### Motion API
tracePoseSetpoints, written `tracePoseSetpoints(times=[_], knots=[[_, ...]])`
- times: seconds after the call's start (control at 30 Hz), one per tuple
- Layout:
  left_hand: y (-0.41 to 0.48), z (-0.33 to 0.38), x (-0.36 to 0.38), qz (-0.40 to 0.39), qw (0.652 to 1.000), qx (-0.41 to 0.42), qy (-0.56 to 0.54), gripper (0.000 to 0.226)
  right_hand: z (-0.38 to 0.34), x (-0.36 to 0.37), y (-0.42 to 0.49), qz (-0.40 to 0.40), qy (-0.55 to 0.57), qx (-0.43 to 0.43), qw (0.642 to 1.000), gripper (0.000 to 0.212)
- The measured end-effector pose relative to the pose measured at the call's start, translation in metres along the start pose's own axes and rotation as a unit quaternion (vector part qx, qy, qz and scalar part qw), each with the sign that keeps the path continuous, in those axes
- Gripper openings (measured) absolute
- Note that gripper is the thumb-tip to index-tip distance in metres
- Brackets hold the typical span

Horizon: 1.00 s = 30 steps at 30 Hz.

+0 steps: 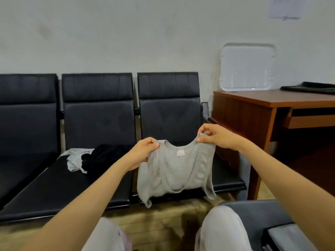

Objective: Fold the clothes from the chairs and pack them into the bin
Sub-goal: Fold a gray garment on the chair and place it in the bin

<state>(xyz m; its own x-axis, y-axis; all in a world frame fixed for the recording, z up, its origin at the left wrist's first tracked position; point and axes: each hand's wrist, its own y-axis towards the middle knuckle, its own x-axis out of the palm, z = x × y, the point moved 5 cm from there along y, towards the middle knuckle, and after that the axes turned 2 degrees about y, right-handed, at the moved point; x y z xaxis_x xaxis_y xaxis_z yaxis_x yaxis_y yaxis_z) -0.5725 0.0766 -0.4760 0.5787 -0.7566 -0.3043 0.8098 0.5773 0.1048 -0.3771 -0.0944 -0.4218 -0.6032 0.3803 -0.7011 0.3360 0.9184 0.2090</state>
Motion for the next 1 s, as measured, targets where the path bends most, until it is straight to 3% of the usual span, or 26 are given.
tracePoseSetpoints(times=[0.17,0.33,0.57,0.83,1.0], knots=[[0.021,-0.034,-0.009,0.097,0.994,-0.034,0.03,0.008,0.041,0.018,0.028,0.029,-0.017,0.059,0.998,0.026],[0.065,-0.063,-0.018,0.102,0.993,-0.058,0.022,0.014,0.075,0.033,0.079,0.039,0.001,0.087,0.995,0.026],[0.207,-0.077,-0.077,0.243,0.967,-0.078,0.02,0.018,0.102,0.023,0.225,0.102,0.015,0.075,0.992,0.029],[0.315,-0.229,-0.062,0.181,0.948,-0.18,0.19,0.014,0.247,0.137,0.335,0.031,-0.043,0.164,0.985,0.024],[0.321,-0.273,-0.053,0.132,0.924,-0.147,0.327,0.025,0.296,0.181,0.34,0.015,-0.065,0.226,0.972,0.029]])
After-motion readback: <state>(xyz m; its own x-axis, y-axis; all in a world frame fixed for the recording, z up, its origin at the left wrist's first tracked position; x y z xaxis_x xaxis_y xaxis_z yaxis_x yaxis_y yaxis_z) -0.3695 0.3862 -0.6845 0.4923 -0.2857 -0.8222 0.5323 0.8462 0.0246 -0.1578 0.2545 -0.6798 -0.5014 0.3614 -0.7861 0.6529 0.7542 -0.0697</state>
